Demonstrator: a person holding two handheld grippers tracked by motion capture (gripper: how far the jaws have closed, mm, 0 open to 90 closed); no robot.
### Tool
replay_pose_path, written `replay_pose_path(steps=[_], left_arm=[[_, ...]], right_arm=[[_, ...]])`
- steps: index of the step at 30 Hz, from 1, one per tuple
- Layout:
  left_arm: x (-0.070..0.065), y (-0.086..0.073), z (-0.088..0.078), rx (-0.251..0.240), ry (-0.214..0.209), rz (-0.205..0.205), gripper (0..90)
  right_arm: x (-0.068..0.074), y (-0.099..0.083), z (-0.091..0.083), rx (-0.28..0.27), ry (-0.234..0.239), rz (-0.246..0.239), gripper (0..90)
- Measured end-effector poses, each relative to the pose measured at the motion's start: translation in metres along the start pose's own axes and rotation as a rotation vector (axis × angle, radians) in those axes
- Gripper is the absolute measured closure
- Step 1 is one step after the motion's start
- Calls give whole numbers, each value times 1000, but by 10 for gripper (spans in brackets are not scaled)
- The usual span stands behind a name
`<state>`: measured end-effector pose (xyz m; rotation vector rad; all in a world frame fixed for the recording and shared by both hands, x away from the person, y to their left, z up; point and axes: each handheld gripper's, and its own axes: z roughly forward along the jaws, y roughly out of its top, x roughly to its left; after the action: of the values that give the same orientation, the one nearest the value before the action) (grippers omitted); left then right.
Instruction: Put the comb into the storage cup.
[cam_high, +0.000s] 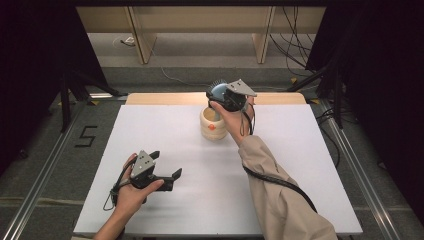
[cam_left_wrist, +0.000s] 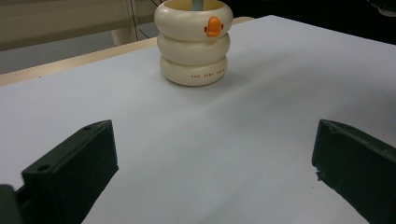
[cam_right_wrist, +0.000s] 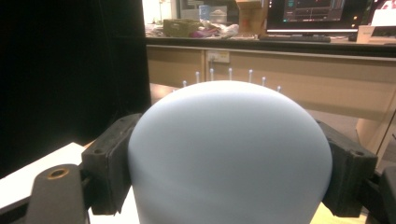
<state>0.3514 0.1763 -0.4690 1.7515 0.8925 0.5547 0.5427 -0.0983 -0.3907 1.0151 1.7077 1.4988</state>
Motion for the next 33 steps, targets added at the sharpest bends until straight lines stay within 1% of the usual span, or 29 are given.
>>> replay_pose_path(steps=[2, 9, 12, 17, 27, 33], left_arm=[[0, 0, 0, 0, 0, 2, 0], [0, 0, 0, 0, 1, 0, 0], [0, 0, 0, 1, 2, 1, 0], [0, 0, 0, 2, 2, 1, 0], [0, 0, 0, 2, 2, 2, 0], [1, 0, 0, 3, 3, 2, 0]], right_arm=[[-2, -1, -2, 6, 8, 4, 195], [-7, -4, -10, 22, 9, 8, 191], [-10, -4, -13, 25, 15, 18, 188], [-14, -4, -17, 38, 26, 19, 169], [-17, -3, -24, 48, 50, 22, 153], [-19, -5, -28, 71, 72, 16, 114]])
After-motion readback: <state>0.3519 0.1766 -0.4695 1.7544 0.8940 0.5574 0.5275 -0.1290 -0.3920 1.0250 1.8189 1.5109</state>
